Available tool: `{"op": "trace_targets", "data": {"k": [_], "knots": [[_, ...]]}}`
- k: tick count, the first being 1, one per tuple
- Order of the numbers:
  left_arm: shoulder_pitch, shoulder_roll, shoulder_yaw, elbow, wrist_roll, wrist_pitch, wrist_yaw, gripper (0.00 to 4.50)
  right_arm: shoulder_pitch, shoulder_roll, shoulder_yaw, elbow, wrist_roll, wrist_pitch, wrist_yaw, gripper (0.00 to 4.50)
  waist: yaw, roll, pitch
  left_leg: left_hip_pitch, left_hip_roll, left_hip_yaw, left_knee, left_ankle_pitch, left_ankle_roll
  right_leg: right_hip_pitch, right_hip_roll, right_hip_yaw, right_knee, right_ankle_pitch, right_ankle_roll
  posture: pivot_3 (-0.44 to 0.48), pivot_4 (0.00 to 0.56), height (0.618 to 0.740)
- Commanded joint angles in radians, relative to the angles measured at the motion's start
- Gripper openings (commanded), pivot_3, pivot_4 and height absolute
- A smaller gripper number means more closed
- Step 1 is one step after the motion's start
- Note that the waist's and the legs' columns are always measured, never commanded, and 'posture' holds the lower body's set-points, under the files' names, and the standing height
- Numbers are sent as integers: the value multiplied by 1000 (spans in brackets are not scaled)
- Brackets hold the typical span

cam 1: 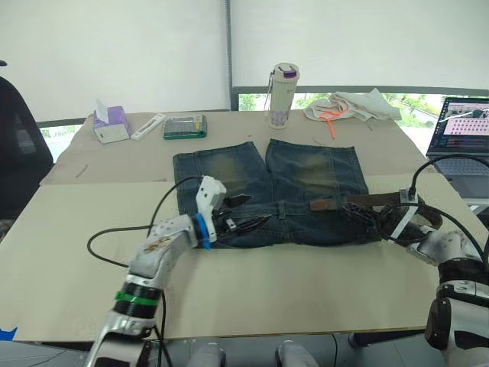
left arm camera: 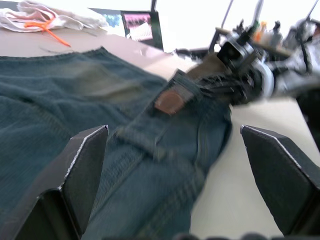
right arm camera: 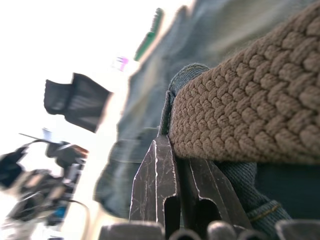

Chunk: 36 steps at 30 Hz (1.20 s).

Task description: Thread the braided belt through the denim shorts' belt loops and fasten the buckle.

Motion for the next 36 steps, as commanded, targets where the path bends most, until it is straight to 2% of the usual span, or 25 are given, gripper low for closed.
{"op": "trace_targets", "data": {"k": [1,10,20,24,33,34,36], "knots": [[-76,-86,56,42,-138,101,-7,4491,20,8,-61,-82,95,73,39,0,-1,0,0,0,0,0,0,0,0,0,0,0,0,0,0,0,150,740],[-271,-283,151,411,-209,220,39,4491,112,58,-90,-244,170,71,44,0,-9,0,0,0,1,0,2,-1,3,0,2,0,1,0,0,0,150,740],[-381,-386,180,658,-176,176,25,4491,150,89,-101,-302,191,50,13,0,-9,0,0,0,1,-1,3,-2,3,0,3,0,2,0,0,0,150,740],[-407,-397,213,695,-196,150,27,3373,156,91,-99,-308,187,47,10,0,-8,0,0,0,1,-1,3,-2,3,0,3,0,1,0,0,0,150,740],[-395,-408,183,631,-217,231,-70,292,152,92,-84,-306,178,37,12,0,-8,0,0,-1,1,-1,3,-2,3,0,3,0,2,0,0,0,150,740],[-392,-408,176,625,-217,238,-75,23,149,93,-83,-305,177,36,12,0,-8,0,0,0,1,-1,3,-2,3,0,3,0,2,0,0,0,150,740],[-391,-409,173,623,-218,247,-75,23,147,93,-79,-304,176,34,15,0,-8,0,0,0,1,-1,3,-2,3,0,3,0,2,0,0,0,150,740]]}}
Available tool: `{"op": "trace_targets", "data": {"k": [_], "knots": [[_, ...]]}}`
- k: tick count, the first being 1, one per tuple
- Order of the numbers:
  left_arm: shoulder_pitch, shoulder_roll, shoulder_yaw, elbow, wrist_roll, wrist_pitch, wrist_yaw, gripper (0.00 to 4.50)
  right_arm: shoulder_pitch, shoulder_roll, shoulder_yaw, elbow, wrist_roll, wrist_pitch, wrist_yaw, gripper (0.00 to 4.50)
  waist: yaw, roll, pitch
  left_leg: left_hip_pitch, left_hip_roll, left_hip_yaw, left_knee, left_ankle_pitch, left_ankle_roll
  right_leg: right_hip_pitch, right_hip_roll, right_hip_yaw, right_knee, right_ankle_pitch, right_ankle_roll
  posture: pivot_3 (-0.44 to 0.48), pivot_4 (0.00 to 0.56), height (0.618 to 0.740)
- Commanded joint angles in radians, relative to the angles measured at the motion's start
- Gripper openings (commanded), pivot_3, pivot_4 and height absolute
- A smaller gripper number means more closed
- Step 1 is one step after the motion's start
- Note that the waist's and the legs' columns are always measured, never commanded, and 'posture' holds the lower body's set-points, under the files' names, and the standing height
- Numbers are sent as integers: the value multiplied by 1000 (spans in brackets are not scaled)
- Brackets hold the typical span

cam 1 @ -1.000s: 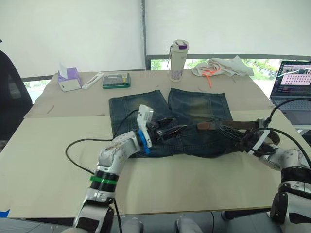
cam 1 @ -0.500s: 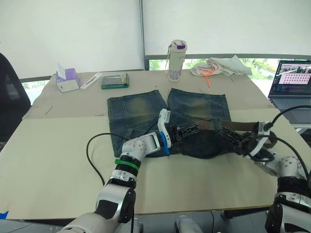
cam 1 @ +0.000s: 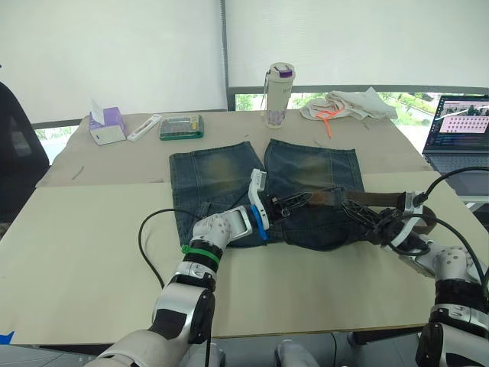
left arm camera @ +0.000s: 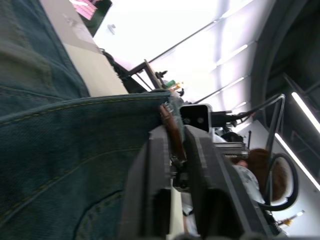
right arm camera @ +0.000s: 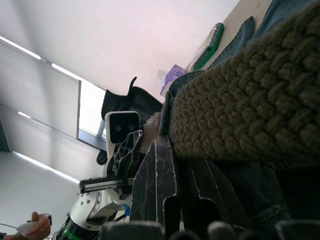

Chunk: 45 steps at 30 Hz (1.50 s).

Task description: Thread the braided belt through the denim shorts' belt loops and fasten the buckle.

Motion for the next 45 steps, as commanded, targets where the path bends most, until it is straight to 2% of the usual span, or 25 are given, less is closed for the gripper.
{"op": "trace_targets", "data": {"k": [1,6,7,10,14,16,19,23,30,34,39,42,45], "knots": [[-32,-88,-10,-44,-19,19,-19,23,-12,0,6,-33,21,-20,20,0,0,0,0,0,0,0,0,0,0,0,0,0,0,0,0,0,150,740],[-37,-85,-5,-23,-3,3,0,23,-1,-1,16,-35,8,-53,26,0,1,0,0,0,0,0,0,0,0,0,0,0,0,0,0,0,150,740],[-38,-84,-5,-21,-1,0,5,0,4,-3,16,-36,3,-63,24,758,1,0,0,0,0,0,0,0,0,0,0,0,0,0,0,0,150,740],[-41,-76,-3,-16,12,-16,29,0,34,-21,24,-63,-9,-93,27,1716,3,0,0,0,0,0,0,0,0,0,0,0,0,0,0,0,150,740],[-39,-47,-7,-32,33,-23,56,0,95,-37,6,-191,-4,-150,-5,3151,6,0,0,0,0,0,0,0,0,0,0,0,0,0,0,0,150,740],[-20,4,-92,-60,134,-66,63,0,144,-45,-33,-337,51,-125,-27,3811,6,0,0,-1,0,0,1,0,0,0,0,0,0,0,0,0,150,740],[2,48,-117,-114,179,-74,70,0,253,-55,-68,-516,98,-109,-59,3811,10,0,0,-1,0,-1,1,0,0,0,0,0,0,0,1,0,150,740],[33,82,-128,-186,200,-54,67,0,323,-23,-86,-652,176,-76,-140,3811,4,0,0,-1,0,-2,1,0,0,0,0,0,0,0,1,0,150,740],[69,146,-154,-276,236,-34,67,0,411,81,60,-877,174,-95,-298,3811,6,1,-1,-1,0,-3,1,0,0,0,1,0,1,0,1,0,150,740],[94,175,-139,-332,225,-11,82,0,424,145,163,-900,123,-124,-379,3811,9,1,-1,-1,0,-5,1,0,0,-1,1,0,1,0,1,0,150,740],[132,211,-102,-416,185,35,87,0,395,255,212,-884,84,-172,-527,3811,8,1,-1,-1,0,-8,1,0,0,-1,0,0,1,0,0,0,150,740],[162,238,-73,-476,155,68,85,0,387,295,242,-872,60,-193,-569,3811,4,1,-1,-1,1,-12,1,0,0,-2,1,0,2,0,0,0,150,740],[221,300,-22,-574,77,123,43,0,344,395,246,-820,56,-216,-671,3811,-5,1,-1,0,1,-13,1,0,0,-2,1,0,3,0,0,0,150,740]]}}
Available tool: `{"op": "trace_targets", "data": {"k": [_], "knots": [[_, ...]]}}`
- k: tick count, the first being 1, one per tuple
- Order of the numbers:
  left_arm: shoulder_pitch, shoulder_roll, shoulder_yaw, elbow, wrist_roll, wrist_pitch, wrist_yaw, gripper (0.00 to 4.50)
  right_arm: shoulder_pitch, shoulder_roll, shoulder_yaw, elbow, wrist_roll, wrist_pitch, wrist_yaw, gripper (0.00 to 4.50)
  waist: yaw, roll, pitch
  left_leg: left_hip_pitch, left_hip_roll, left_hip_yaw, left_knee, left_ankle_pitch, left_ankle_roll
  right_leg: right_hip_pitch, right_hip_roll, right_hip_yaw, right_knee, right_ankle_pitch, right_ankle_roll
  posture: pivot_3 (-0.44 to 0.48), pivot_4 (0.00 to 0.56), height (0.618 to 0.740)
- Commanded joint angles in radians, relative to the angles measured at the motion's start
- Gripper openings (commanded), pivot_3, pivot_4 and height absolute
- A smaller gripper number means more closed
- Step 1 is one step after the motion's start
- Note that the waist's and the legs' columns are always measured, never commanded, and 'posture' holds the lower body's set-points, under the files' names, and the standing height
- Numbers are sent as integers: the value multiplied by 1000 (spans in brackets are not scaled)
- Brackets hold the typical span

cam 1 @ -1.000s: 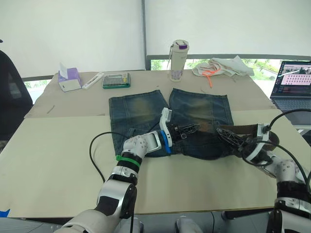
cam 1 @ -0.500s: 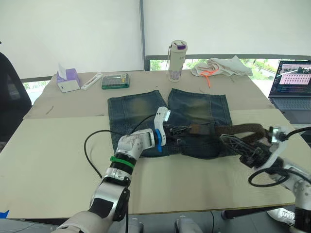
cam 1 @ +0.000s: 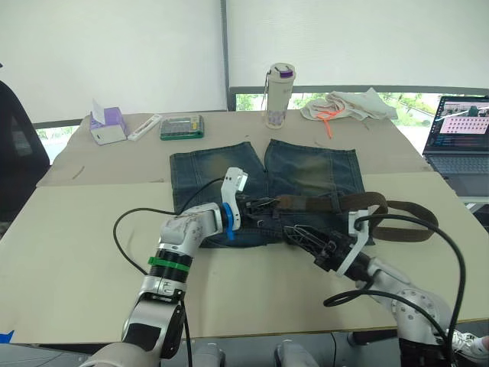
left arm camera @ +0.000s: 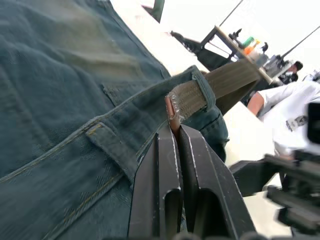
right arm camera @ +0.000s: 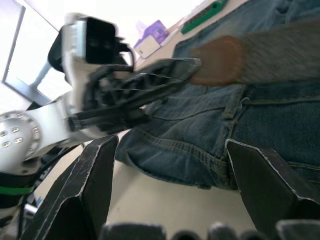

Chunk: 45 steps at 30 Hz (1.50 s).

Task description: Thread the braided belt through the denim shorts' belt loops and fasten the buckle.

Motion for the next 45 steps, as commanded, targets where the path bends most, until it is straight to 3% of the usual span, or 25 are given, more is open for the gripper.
{"op": "trace_targets", "data": {"k": [1,9,17,20,28,29,40,45], "knots": [[37,53,76,-120,-106,68,-39,0,-48,74,3,30,-5,-51,-88,3811,-7,0,0,1,1,0,-1,0,0,0,0,0,1,0,0,0,150,740],[104,123,238,-197,-373,290,-60,0,-123,190,-54,64,125,-79,-129,3811,-3,1,0,1,0,-1,-1,0,0,-1,-1,0,3,0,-1,0,150,740],[95,78,254,-225,-446,326,57,0,-127,151,-27,17,251,-21,-84,3811,-1,1,0,1,-1,-1,-1,0,0,-1,-1,-1,5,0,-1,0,150,740],[70,58,267,-226,-471,332,111,0,-128,142,-26,21,267,-27,-107,2973,-1,0,0,1,0,-2,-1,0,0,-1,-1,-1,4,0,-1,0,150,740],[65,59,259,-243,-521,353,179,0,-116,129,-29,23,300,-45,-117,178,-2,0,0,1,-1,-1,-1,0,0,-1,0,-1,4,0,-1,0,150,740],[69,60,258,-246,-526,354,180,0,-117,131,-32,24,303,-49,-121,19,-2,0,0,1,-1,-1,-1,0,0,-1,0,-1,4,0,-1,0,150,740],[110,88,241,-241,-525,334,164,0,-119,129,-36,45,330,-57,-130,19,-3,0,0,1,-1,-1,-1,0,0,-1,0,-1,3,-1,-1,0,150,740],[120,91,235,-243,-522,326,158,0,-130,136,-50,77,353,-64,-158,1672,-3,0,0,1,0,-1,-1,0,0,-1,0,-1,2,-1,-2,0,150,740]]}}
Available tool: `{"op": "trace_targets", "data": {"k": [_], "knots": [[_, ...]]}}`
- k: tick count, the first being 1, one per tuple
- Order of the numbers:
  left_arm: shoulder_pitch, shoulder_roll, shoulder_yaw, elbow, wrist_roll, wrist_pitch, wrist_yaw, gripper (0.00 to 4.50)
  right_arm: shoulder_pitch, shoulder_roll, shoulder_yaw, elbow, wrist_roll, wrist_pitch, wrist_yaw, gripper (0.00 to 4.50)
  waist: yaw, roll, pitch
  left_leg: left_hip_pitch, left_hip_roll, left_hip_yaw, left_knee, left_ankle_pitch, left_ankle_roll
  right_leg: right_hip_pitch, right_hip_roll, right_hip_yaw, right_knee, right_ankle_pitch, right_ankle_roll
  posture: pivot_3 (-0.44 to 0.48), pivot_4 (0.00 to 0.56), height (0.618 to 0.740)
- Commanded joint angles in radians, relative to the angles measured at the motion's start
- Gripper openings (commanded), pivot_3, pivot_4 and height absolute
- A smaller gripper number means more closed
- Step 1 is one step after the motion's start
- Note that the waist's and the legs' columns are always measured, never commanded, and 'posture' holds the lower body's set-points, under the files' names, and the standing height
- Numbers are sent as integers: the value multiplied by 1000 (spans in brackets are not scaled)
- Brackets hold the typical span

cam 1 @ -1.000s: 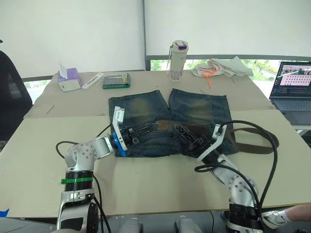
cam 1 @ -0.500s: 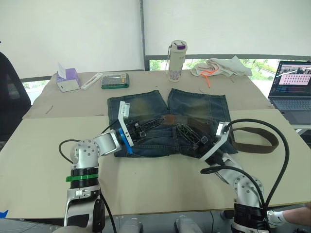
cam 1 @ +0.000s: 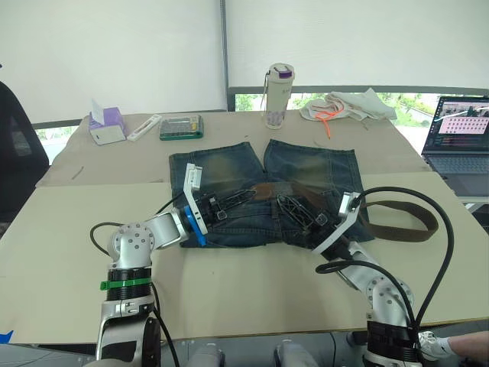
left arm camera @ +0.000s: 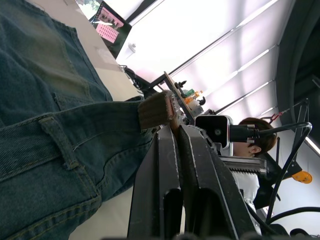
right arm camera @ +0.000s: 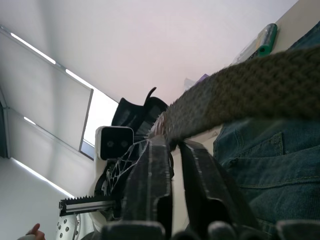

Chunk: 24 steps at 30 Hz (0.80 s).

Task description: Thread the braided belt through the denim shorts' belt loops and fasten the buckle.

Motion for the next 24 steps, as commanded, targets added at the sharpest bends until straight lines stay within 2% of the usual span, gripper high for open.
{"op": "trace_targets", "data": {"k": [1,15,21,24], "knots": [[-1,9,-2,-35,-11,-21,-17,0,-23,5,-34,3,38,-31,-20,1956,0,0,0,0,0,0,0,0,0,0,0,0,0,0,0,0,150,740],[-2,29,-19,-18,-5,-37,-36,0,-27,-17,-39,32,56,-31,3,1956,0,0,0,0,0,0,-1,0,0,0,0,0,-2,0,0,0,150,740],[2,29,-22,-20,-5,-36,-35,0,-28,-11,-42,37,51,-46,-6,76,0,0,0,0,0,0,-1,0,0,0,0,0,-2,0,0,0,150,740],[5,29,-24,-24,-6,-34,-36,0,-25,-16,-42,37,55,-40,-2,26,0,0,0,0,0,0,-1,0,0,0,0,0,-3,0,0,0,150,740]]}}
